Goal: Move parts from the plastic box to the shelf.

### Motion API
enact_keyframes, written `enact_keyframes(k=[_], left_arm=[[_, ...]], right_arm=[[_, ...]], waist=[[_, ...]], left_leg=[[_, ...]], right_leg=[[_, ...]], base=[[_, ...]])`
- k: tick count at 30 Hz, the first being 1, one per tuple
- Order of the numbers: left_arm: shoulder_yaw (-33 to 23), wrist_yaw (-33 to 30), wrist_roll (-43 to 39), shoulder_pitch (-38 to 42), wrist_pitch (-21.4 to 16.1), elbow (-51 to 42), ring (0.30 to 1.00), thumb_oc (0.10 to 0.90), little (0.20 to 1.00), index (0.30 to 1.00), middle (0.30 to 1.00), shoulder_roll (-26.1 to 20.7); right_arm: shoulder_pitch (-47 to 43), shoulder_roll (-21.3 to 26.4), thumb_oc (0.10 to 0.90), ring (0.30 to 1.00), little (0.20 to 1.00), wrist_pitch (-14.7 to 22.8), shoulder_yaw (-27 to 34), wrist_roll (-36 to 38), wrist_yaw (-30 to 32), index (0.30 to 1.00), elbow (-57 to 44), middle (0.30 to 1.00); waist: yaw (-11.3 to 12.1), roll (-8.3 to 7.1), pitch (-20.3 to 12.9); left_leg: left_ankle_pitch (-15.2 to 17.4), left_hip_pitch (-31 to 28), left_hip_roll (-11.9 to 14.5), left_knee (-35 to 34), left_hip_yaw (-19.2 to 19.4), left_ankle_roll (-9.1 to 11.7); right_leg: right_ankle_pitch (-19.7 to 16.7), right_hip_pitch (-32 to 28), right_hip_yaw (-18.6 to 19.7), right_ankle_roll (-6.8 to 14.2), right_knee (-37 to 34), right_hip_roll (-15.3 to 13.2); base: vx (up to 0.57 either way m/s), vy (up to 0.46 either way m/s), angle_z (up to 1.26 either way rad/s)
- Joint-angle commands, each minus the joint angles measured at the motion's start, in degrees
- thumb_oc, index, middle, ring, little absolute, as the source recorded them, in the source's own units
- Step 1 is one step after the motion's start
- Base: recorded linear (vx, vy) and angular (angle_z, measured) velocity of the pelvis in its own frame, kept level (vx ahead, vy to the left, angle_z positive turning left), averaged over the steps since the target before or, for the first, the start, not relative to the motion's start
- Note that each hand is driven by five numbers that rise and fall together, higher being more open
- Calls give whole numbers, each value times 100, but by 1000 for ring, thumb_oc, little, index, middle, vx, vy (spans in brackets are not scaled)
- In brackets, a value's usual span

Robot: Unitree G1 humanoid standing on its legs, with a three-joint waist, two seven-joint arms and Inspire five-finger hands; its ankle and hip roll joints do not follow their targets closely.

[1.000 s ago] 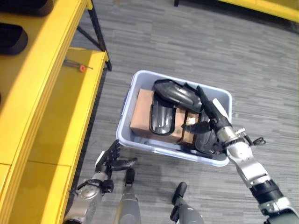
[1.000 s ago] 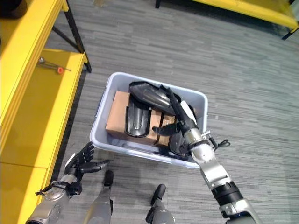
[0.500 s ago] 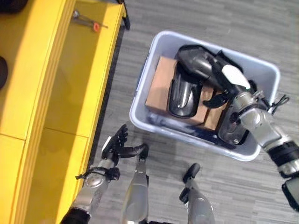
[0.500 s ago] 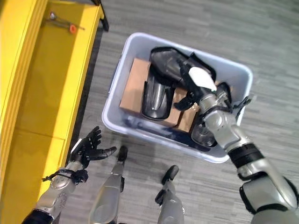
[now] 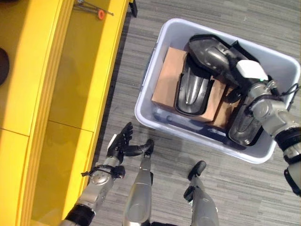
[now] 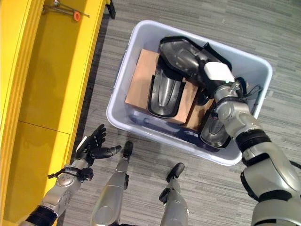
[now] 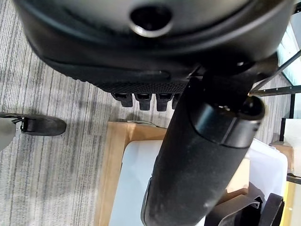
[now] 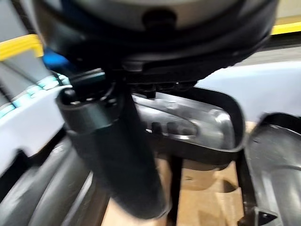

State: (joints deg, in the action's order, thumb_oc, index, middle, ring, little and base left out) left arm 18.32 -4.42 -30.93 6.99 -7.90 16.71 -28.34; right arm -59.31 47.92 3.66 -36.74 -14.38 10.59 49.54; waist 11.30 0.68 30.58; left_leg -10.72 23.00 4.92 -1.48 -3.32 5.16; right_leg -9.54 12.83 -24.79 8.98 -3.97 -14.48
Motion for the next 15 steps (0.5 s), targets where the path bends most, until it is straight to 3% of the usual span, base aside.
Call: enact_keyframes(k=[1, 5, 9, 12, 15], left_arm=[[118, -69, -60, 84, -489, -243, 1000, 900, 1000, 1000, 1000, -66], [287, -116, -105, 201, -536, -272, 1000, 900, 1000, 1000, 1000, -35], [380, -150, -118, 331, -537, -200, 1000, 900, 1000, 1000, 1000, 60], [414, -168, -137, 392, -526, -96, 1000, 900, 1000, 1000, 1000, 134], [270, -216, -161, 315, -451, -77, 1000, 900, 1000, 1000, 1000, 197]], right_arm=[[-996, 491, 900, 1000, 1000, 216, -291, 651, 311, 1000, 121, 1000], [-1177, 345, 900, 1000, 1000, 257, -137, 1105, 522, 1000, 954, 1000], [-1091, 110, 900, 1000, 1000, 320, 148, 1712, 455, 1000, 1323, 1000], [-810, -151, 900, 1000, 1000, 420, 489, 2503, 232, 1000, 1149, 1000], [-39, -909, 900, 1000, 1000, 541, 1003, 3774, -171, 1000, 252, 1000]], waist=[[138, 109, -214], [218, 270, -154], [257, 339, -136], [252, 353, -127], [181, 238, -79]], left_leg=[[-5, -144, 284, -300, 294, 108], [-62, -24, 251, -334, 232, 118], [-85, 37, 219, -349, 182, 115], [-81, 64, 211, -352, 149, 111], [-39, 47, 212, -330, 158, 96]], right_leg=[[289, 376, 46, 193, 929, -386], [275, 455, -37, 198, 934, -389], [273, 470, -92, 203, 911, -385], [288, 457, -132, 200, 902, -382], [309, 421, -135, 166, 885, -359]], base=[[-1, -30, 2], [-2, -28, 10], [12, -20, 10], [32, -13, 7], [50, -4, 0]])
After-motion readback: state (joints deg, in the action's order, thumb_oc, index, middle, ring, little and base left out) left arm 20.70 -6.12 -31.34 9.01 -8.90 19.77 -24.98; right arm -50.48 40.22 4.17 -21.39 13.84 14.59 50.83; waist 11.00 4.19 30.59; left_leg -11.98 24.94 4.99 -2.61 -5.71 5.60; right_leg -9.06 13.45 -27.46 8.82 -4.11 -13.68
